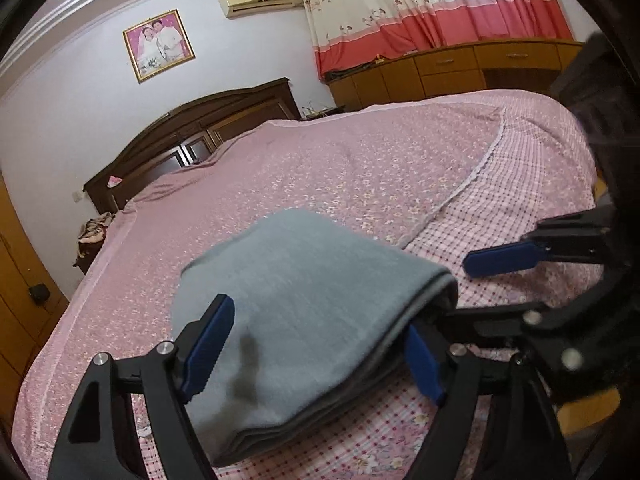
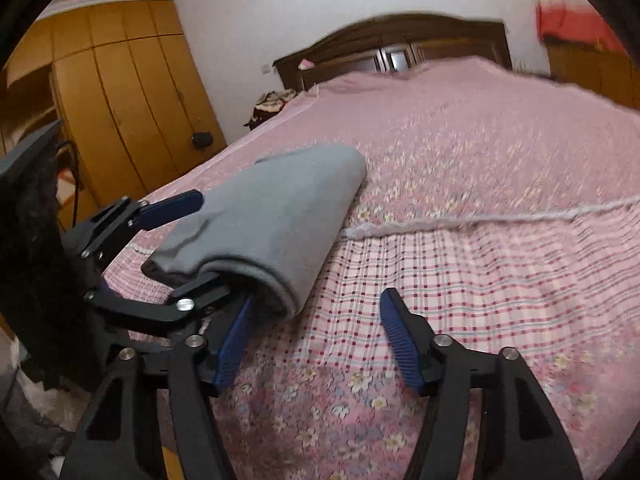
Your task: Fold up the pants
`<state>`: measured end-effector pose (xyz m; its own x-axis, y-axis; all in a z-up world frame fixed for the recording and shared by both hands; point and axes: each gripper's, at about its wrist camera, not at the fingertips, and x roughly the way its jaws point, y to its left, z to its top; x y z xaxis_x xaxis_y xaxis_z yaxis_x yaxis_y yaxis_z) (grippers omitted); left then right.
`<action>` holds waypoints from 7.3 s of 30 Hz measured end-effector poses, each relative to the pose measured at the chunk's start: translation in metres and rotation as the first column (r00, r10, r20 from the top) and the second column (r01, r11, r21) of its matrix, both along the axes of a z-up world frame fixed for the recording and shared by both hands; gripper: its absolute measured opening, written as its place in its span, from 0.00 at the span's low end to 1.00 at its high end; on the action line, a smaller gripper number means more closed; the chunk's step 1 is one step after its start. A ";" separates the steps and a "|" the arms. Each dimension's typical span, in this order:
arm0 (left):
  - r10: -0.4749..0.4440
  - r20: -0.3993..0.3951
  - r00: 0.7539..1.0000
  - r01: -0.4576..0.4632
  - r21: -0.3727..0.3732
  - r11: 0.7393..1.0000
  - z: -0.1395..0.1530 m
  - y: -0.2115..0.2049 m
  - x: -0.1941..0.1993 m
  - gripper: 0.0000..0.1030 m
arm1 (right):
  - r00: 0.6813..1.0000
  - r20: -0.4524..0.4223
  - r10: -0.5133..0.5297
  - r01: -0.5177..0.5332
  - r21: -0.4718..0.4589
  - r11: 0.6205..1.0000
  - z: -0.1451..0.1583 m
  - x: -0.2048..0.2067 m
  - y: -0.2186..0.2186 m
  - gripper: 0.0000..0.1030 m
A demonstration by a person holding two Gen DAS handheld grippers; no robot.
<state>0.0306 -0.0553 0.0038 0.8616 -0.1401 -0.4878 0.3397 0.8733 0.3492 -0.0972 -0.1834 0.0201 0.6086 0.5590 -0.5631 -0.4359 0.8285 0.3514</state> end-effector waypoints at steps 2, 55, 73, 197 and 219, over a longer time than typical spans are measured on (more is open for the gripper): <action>0.007 0.001 1.000 -0.007 -0.008 1.000 0.001 0.004 0.001 0.81 | 1.000 -0.023 0.009 -0.009 0.017 1.000 -0.003 0.008 -0.001 0.64; 0.054 0.107 0.993 -0.053 -0.016 0.998 0.003 0.020 -0.026 0.69 | 0.963 -0.155 -0.220 0.224 0.011 0.974 0.004 0.023 0.033 0.80; -0.079 0.037 0.996 0.087 -0.300 0.950 0.058 0.047 -0.049 0.78 | 0.938 -0.115 -0.326 0.334 0.053 0.941 0.028 -0.003 -0.038 0.78; -0.169 -0.628 0.760 -0.350 -0.614 0.708 -0.001 0.221 0.005 0.79 | 0.737 -0.577 0.353 -0.198 0.315 0.928 0.001 0.170 -0.028 0.58; -0.269 -0.586 0.764 -0.280 -0.677 0.681 0.023 0.183 0.024 0.44 | 0.772 -0.517 0.370 -0.193 0.363 0.911 0.018 0.199 -0.010 0.35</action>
<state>0.0546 0.1272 0.0264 0.4143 -0.6591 -0.6276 0.2183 0.7414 -0.6345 0.1015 -0.1935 0.0386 0.0214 0.8363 -0.5479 -0.2840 0.5305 0.7987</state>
